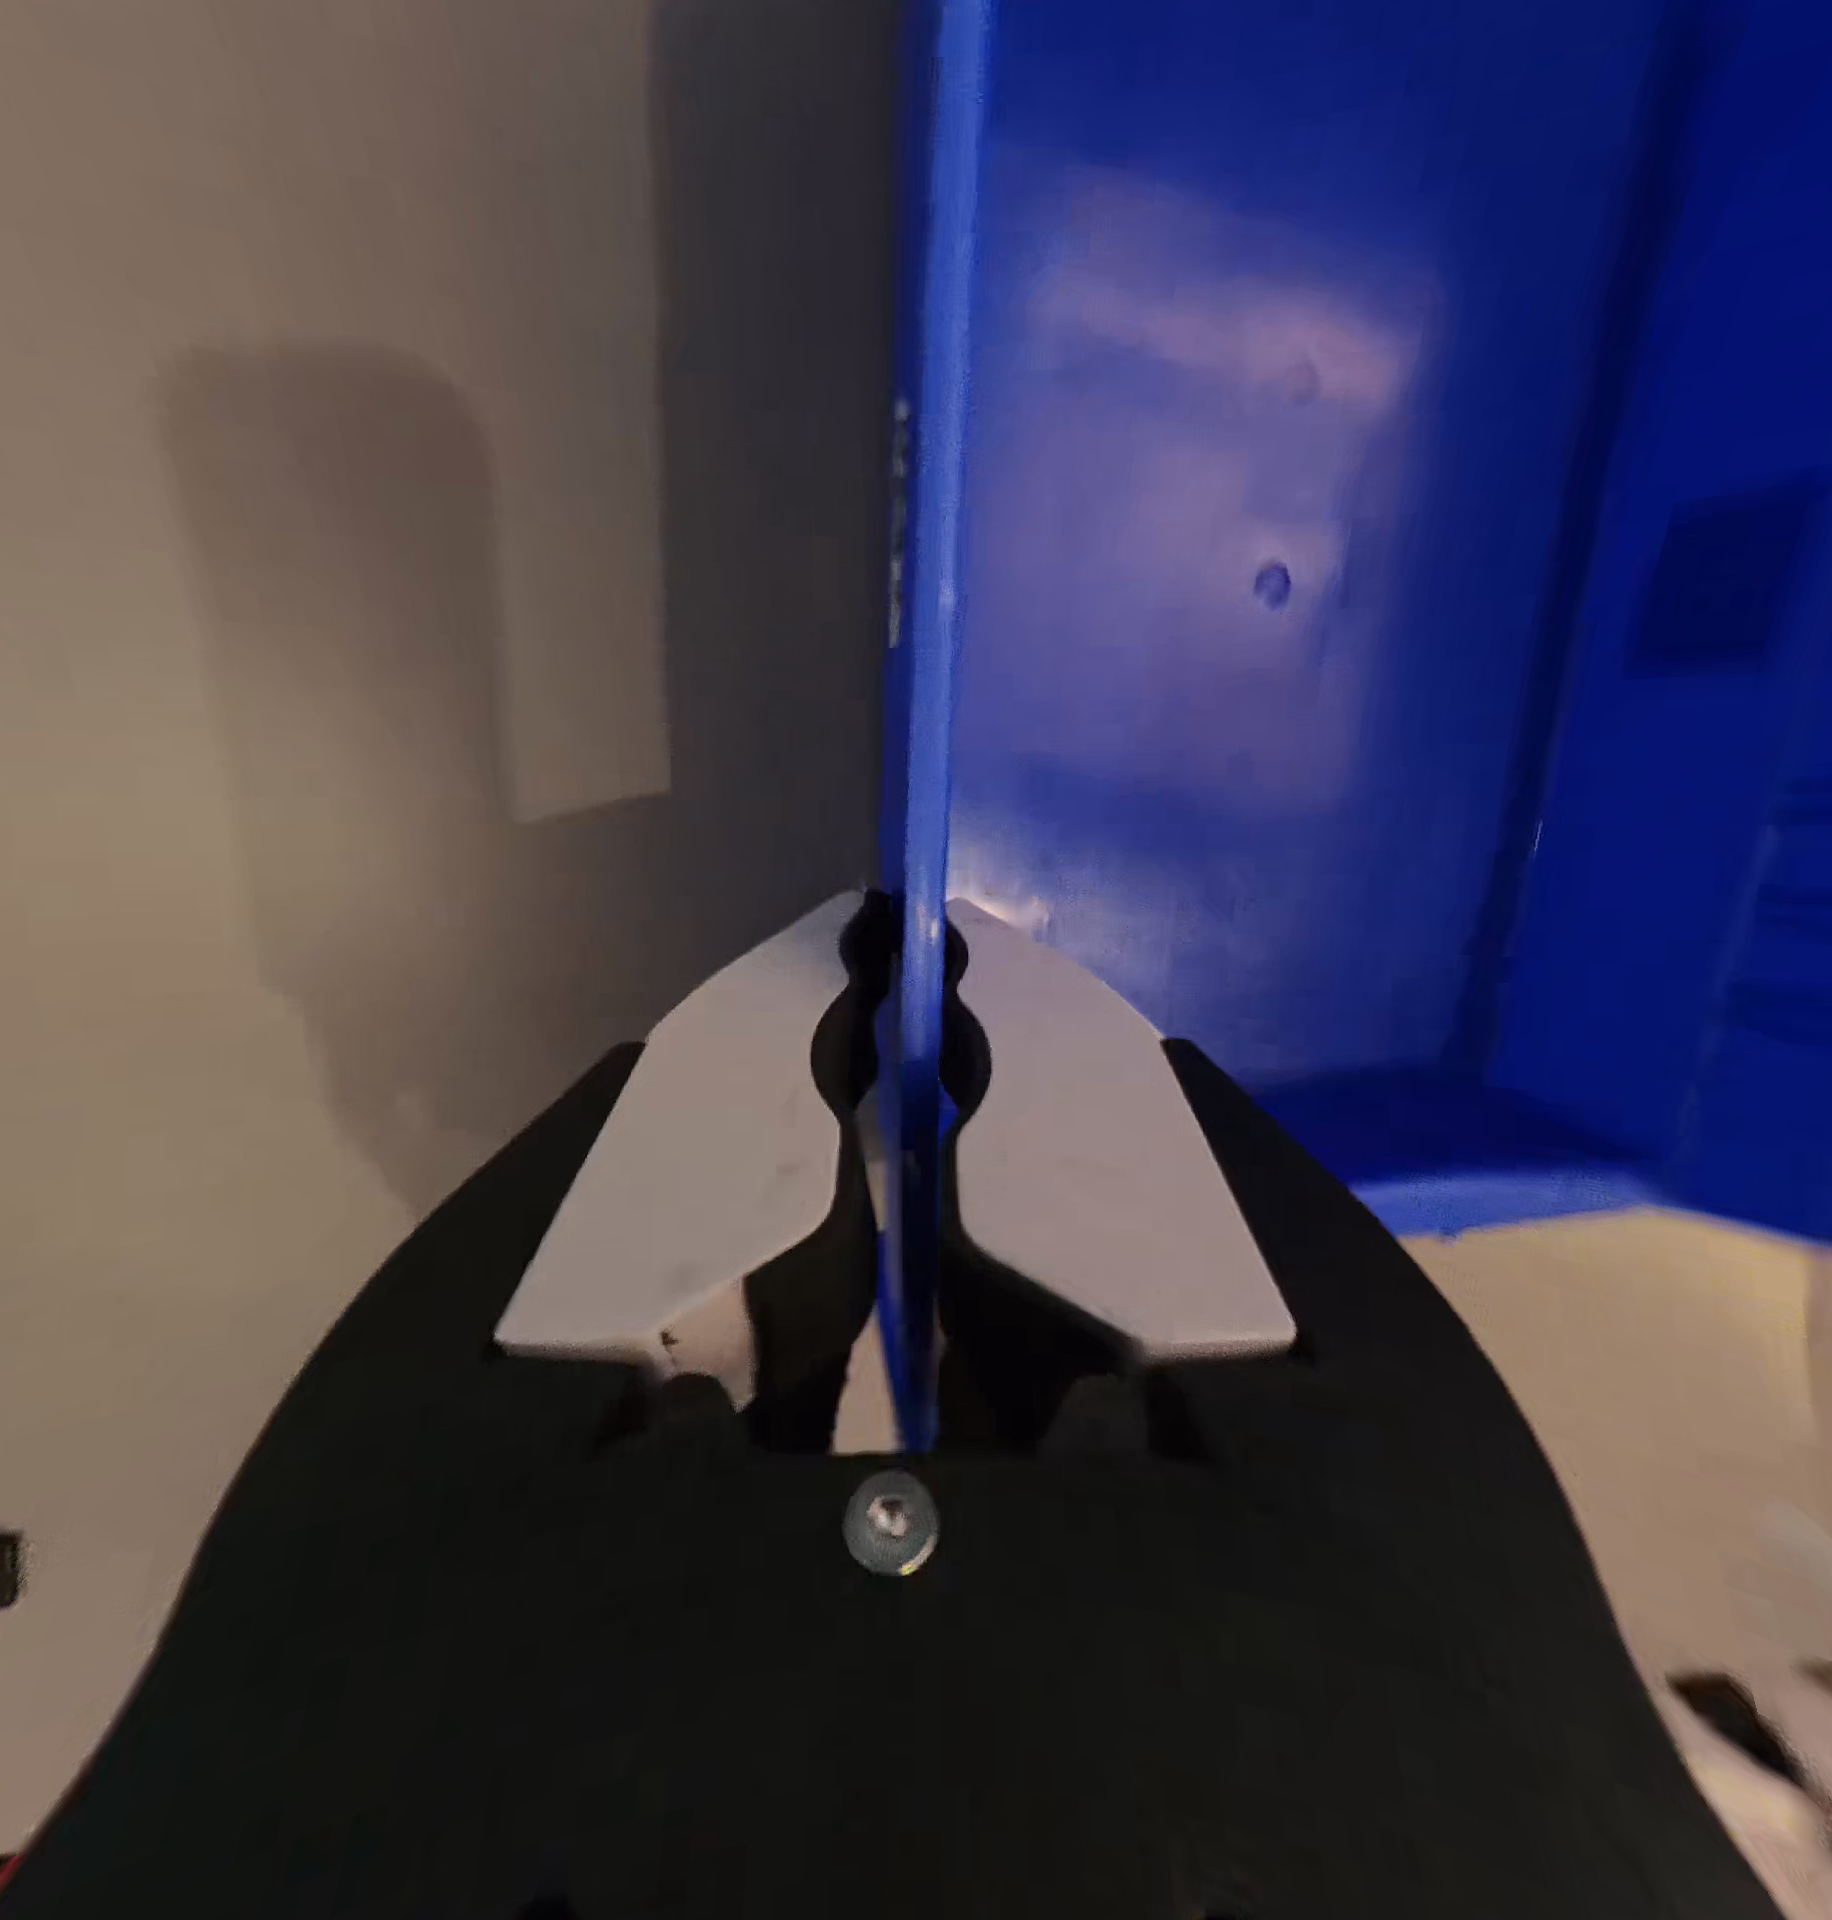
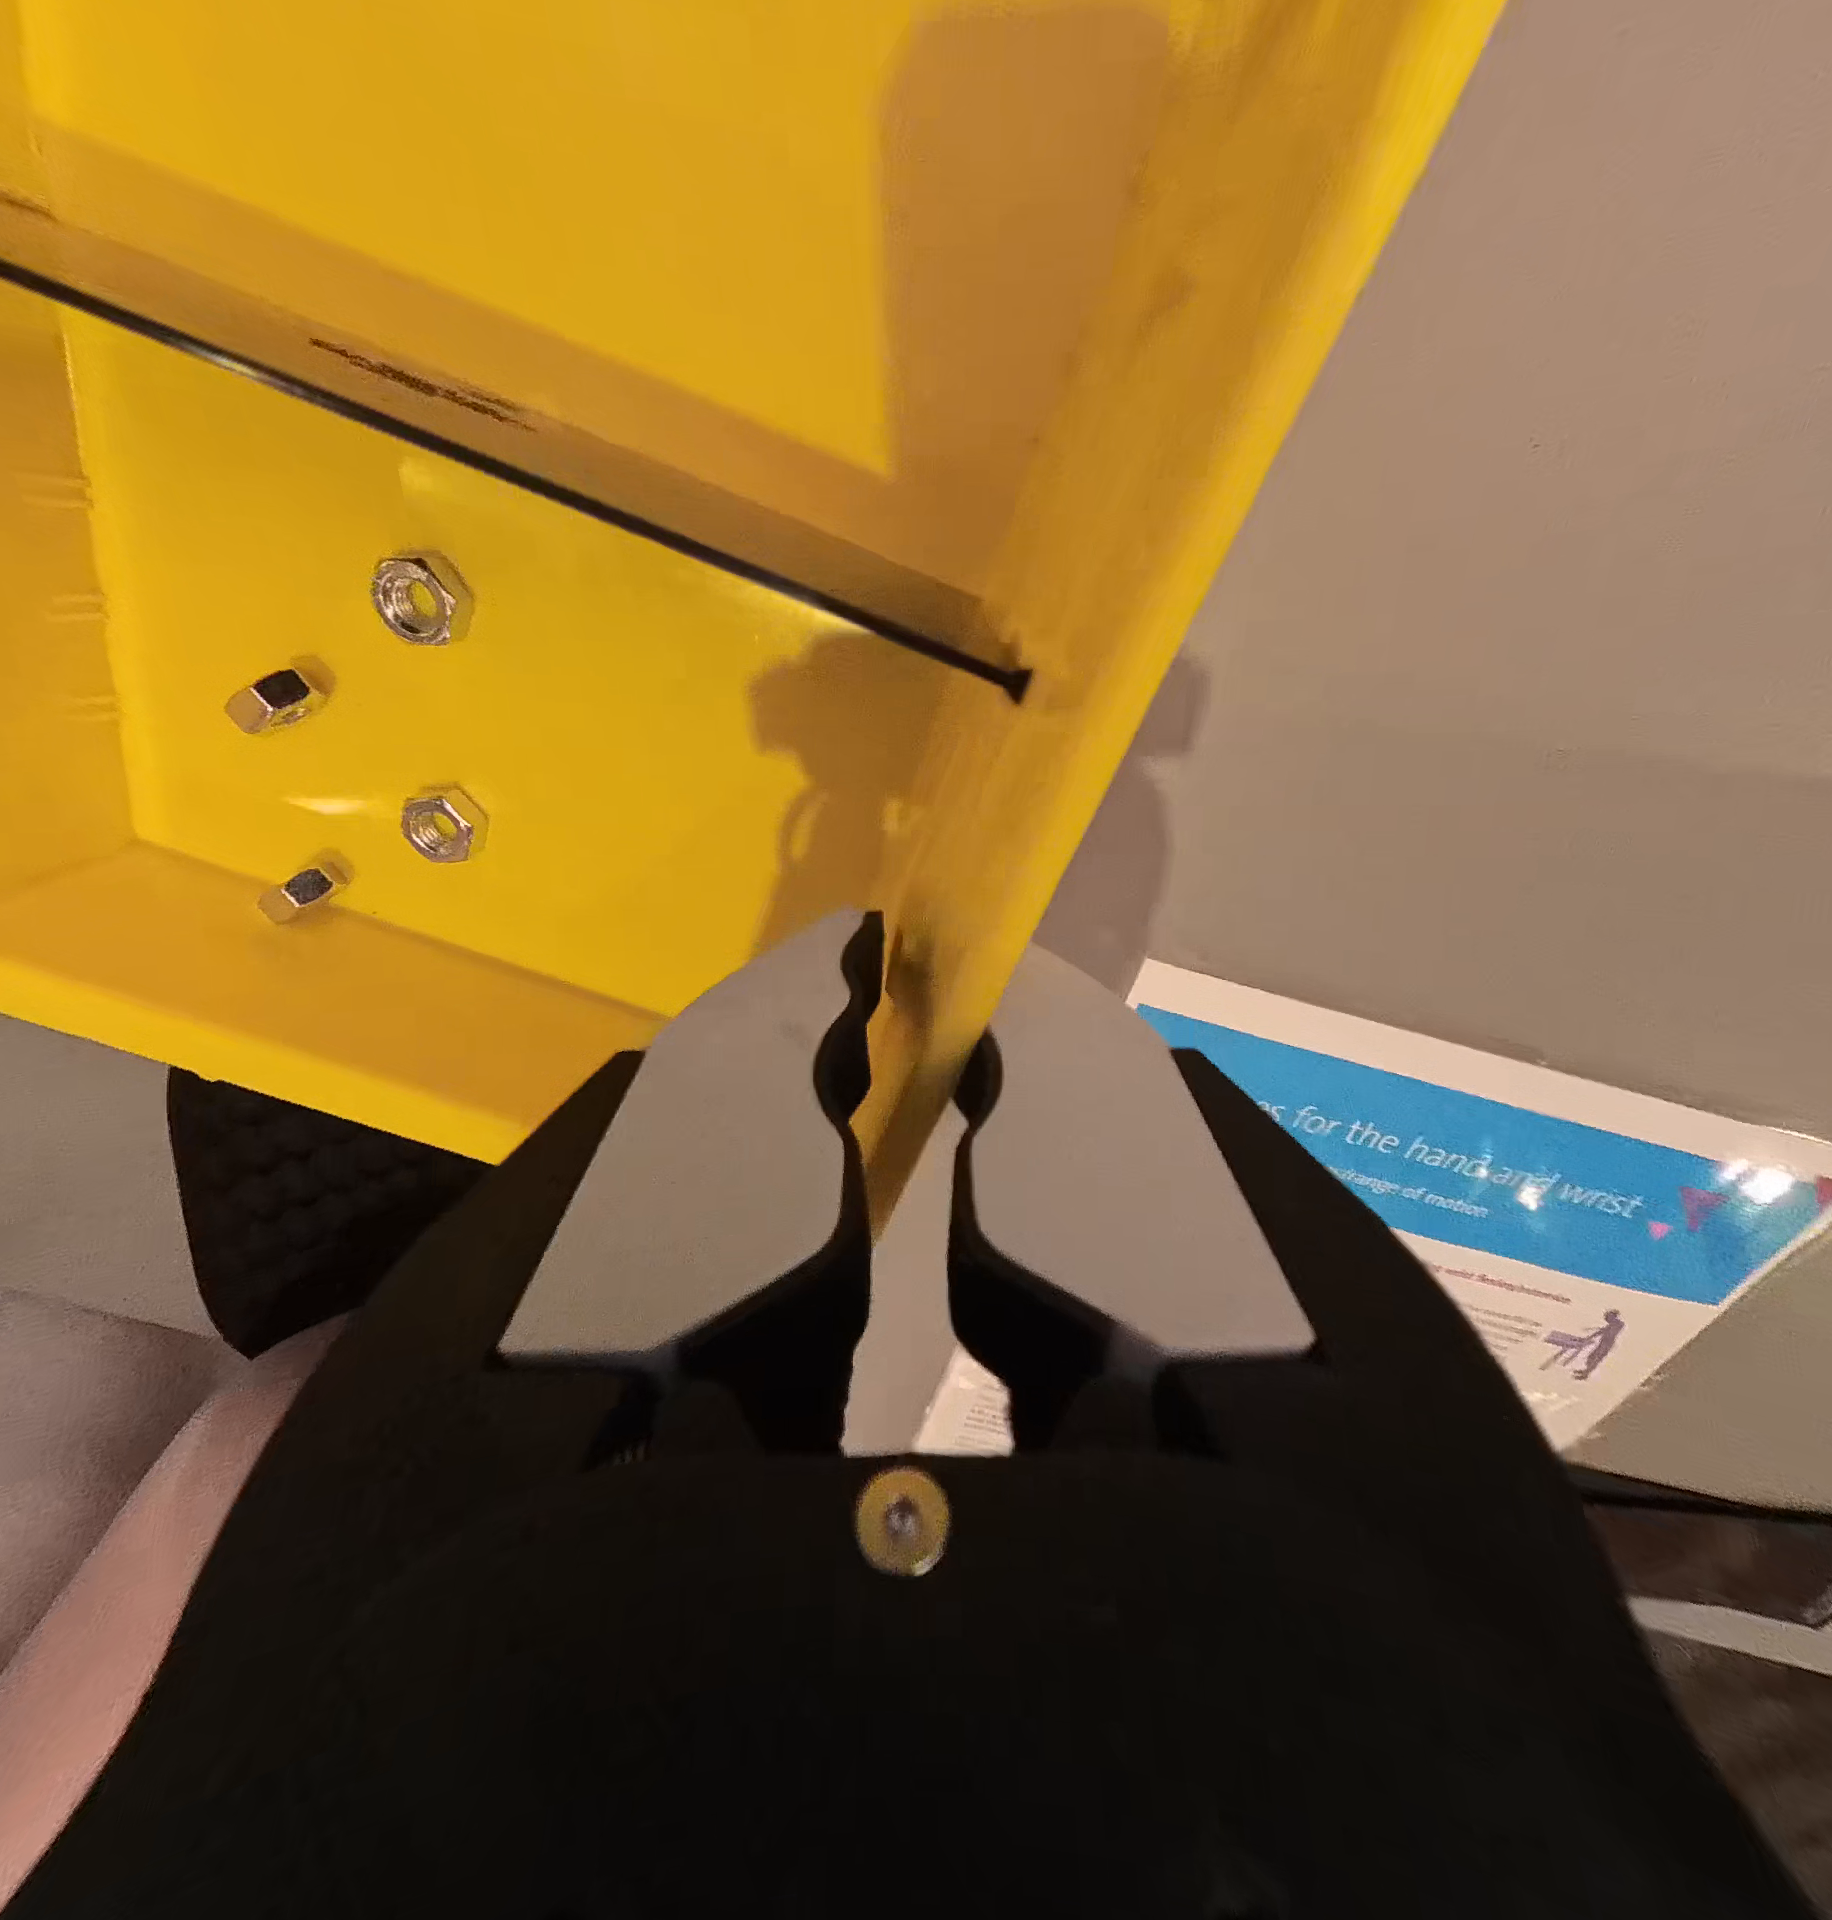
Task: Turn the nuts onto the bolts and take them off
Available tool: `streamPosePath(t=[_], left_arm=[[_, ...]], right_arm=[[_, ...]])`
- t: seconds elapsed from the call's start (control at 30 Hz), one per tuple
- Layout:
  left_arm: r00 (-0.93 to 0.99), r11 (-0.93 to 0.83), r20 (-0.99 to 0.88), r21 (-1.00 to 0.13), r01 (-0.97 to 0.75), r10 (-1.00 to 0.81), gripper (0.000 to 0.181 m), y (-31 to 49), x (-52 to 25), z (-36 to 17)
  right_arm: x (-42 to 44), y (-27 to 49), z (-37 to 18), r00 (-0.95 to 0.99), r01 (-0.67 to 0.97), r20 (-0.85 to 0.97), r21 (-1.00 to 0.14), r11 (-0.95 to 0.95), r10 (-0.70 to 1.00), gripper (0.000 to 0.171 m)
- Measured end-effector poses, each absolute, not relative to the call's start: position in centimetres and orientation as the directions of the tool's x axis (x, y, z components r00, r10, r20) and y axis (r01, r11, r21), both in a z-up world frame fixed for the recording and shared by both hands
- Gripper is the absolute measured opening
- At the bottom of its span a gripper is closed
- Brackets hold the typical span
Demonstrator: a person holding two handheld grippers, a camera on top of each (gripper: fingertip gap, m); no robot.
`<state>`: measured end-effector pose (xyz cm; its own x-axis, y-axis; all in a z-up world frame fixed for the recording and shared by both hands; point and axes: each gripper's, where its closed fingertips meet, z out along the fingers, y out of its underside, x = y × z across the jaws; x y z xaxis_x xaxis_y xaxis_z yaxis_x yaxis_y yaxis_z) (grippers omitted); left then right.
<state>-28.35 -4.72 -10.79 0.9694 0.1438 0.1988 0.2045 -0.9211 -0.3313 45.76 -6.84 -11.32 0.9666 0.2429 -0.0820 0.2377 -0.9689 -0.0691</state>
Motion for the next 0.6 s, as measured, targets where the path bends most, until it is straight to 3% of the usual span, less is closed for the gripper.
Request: streamPosePath(t=[0.27, 0.47, 0.6], left_arm=[[0.992, -0.978, 0.028, -0.174, -0.116, -0.122, 0.009, -5.0, -24.0, -11.1], [0.967, -0.964, 0.068, -0.122, -0.237, -0.246, 0.009, -4.6, -20.0, -11.2], [0.943, -0.951, 0.122, -0.025, -0.308, -0.309, 0.012, -5.6, -16.9, -11.8]], right_arm=[[40.9, -5.4, -11.3, 0.928, 0.356, -0.1, -0.037, -0.934, 0.358, 0.015], [34.8, -5.3, -11.4, 0.896, 0.436, -0.113, 0.04, -0.899, 0.43, 0.02], [30.4, -6.3, -11.4, 0.847, 0.528, -0.122, 0.082, -0.846, 0.517, 0.035]])
